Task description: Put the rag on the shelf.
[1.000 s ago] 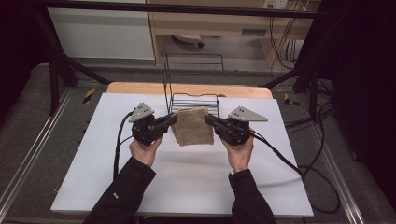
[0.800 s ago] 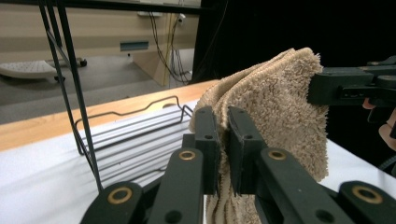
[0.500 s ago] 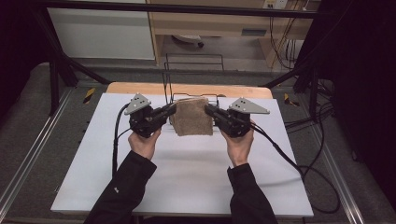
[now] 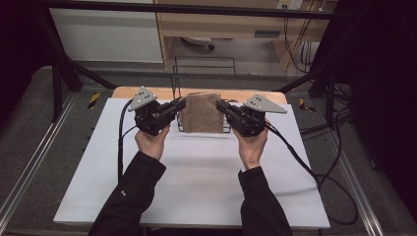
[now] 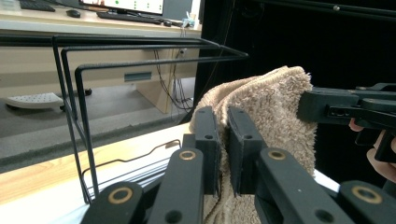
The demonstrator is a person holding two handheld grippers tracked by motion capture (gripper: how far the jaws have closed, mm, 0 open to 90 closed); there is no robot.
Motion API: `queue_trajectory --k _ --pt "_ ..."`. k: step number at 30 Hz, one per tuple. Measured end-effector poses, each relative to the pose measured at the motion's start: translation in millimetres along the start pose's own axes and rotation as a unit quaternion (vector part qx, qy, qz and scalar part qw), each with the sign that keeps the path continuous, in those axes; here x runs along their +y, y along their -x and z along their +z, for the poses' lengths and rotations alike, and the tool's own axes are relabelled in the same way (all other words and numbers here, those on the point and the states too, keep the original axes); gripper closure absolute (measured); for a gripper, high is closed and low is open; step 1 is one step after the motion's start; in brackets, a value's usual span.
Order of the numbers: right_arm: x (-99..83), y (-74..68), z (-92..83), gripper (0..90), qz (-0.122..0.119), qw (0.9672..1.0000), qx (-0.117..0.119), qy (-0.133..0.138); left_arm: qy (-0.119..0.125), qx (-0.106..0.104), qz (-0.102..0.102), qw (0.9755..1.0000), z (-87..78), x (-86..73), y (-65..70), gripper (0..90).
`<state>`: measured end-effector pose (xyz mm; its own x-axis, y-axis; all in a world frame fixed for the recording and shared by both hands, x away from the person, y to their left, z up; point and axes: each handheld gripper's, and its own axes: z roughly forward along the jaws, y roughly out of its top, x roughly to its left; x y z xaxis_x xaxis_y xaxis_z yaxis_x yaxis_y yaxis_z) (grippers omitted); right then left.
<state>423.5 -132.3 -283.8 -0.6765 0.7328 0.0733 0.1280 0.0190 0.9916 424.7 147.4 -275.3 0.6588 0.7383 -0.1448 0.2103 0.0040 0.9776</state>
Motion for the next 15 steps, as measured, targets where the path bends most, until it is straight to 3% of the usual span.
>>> queue_trajectory --k 2,15 --pt "1.6 0.9 0.2 87.2 -0.001 1.0000 -0.001 0.004 0.002 0.004 0.008 1.0000 0.5 2.6 -0.2 82.8" --pt "21.3 2.2 3.5 87.0 -0.007 0.9997 -0.004 0.022 0.019 0.002 0.007 0.9998 0.0 22.2 -2.2 82.8"
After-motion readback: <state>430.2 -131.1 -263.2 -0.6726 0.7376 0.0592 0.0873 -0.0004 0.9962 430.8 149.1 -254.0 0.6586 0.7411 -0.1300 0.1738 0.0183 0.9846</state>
